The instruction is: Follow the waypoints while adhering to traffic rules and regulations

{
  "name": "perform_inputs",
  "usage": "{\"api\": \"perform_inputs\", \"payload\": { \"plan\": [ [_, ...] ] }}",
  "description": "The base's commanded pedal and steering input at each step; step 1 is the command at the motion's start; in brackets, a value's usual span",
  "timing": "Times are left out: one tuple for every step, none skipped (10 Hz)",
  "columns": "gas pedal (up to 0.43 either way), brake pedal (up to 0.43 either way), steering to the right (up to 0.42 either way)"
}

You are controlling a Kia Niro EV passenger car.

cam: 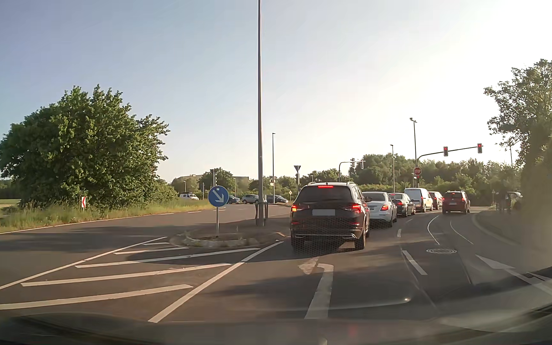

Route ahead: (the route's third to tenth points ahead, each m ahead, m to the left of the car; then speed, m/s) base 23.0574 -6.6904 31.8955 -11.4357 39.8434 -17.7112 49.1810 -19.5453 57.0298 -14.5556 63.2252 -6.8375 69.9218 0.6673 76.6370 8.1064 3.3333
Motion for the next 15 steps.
{"api": "perform_inputs", "payload": {
  "plan": [
    [0.000,0.177,0.083],
    [0.000,0.183,0.083],
    [0.000,0.183,0.080],
    [0.000,0.183,0.074],
    [0.000,0.189,0.065],
    [0.000,0.189,0.061],
    [0.000,0.189,0.060],
    [0.000,0.189,0.059],
    [0.000,0.195,0.058],
    [0.000,0.195,0.056],
    [0.000,0.195,0.055],
    [0.000,0.201,0.055],
    [0.000,0.201,0.055],
    [0.000,0.201,0.055],
    [0.000,0.201,0.055]
  ]
}}
